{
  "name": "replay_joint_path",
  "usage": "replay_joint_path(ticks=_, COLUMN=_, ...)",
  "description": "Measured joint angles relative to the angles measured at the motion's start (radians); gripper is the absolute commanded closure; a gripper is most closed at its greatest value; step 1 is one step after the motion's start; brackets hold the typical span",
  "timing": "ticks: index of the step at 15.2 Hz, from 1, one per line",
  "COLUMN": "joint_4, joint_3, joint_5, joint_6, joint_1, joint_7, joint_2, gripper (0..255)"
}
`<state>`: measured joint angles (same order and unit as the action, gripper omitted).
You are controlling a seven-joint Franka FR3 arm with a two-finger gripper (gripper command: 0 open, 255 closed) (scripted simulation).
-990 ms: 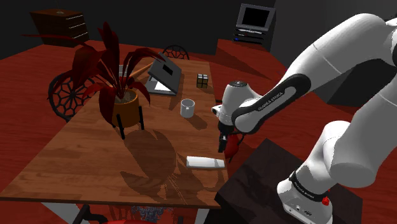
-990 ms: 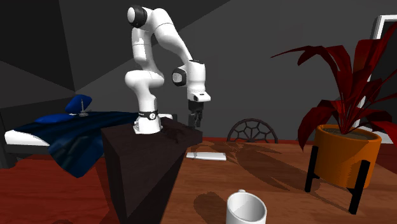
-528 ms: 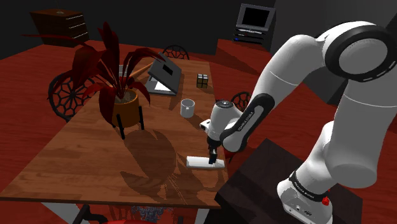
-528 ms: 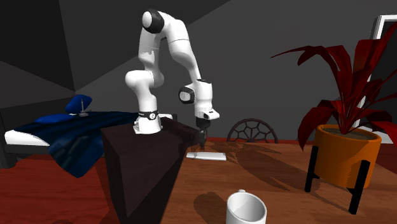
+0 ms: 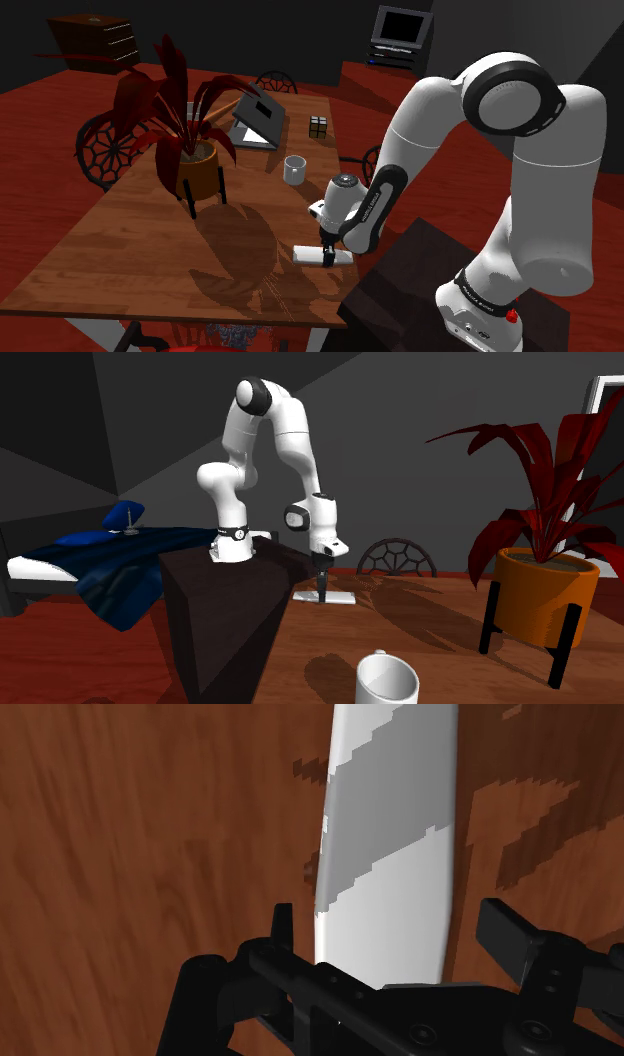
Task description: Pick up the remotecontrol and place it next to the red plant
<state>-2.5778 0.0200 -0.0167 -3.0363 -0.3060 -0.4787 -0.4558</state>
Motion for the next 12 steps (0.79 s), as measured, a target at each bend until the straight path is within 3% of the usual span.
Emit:
replay_joint_path(ticks=7, joint_4=0.009, joint_3=0.000, joint_5=0.000, joint_6=-0.019, joint_1=0.000, joint_7=0.000, joint_2=-0.027, gripper=0)
replay_joint_path(ticks=8, joint_4=0.009, joint_3=0.000, joint_5=0.000, joint_6=-0.019, joint_1=0.000, joint_7=0.000, joint_2=-0.027, gripper=255)
replay_joint_path(ticks=12, joint_4=0.008, joint_3=0.000, joint_5=0.000, joint_6=-0.019, joint_1=0.000, joint_7=0.000, joint_2=-0.027, gripper=255)
